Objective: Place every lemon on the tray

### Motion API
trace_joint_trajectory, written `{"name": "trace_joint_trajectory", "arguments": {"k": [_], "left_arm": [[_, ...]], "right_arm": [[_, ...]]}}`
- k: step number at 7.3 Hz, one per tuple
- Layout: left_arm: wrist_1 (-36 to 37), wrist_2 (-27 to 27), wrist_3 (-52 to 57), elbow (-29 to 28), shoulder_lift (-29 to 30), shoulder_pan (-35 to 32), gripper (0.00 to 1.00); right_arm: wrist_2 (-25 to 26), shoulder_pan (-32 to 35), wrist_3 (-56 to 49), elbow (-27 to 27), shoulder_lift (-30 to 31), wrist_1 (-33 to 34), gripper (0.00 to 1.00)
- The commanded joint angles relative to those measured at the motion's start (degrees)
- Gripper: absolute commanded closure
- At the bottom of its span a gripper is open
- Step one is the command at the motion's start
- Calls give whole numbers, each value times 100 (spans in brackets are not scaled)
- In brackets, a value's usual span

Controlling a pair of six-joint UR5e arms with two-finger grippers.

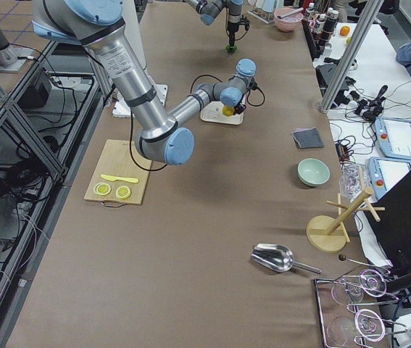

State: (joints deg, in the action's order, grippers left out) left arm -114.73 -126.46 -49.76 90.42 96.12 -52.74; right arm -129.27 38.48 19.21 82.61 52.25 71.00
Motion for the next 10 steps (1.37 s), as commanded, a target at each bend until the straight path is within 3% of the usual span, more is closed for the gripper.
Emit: {"name": "trace_joint_trajectory", "arguments": {"k": [1, 2, 3, 5, 6, 8, 10], "left_arm": [[12, -143, -7, 90, -32, -8, 54], [29, -151, -16, 168, -67, -25, 89], [264, -273, -7, 404, -128, -86, 100], [1577, -563, 28, 1254, -51, -393, 100], [1837, -712, 19, 1555, 107, -429, 100], [1726, -1325, -50, 1567, 649, -360, 100], [1691, -1330, -60, 1330, 1607, 269, 100]], "right_arm": [[243, -278, -5, -43, -5, -51, 38], [288, -288, 3, -43, 4, -51, 12], [289, -288, 30, -43, 30, -138, 4], [166, 191, 83, 70, 13, -165, 1], [-269, 500, 74, 132, 13, -148, 1], [-912, 1264, 74, 106, 144, -78, 1], [-1083, 1636, 65, 621, 1158, -86, 1]]}}
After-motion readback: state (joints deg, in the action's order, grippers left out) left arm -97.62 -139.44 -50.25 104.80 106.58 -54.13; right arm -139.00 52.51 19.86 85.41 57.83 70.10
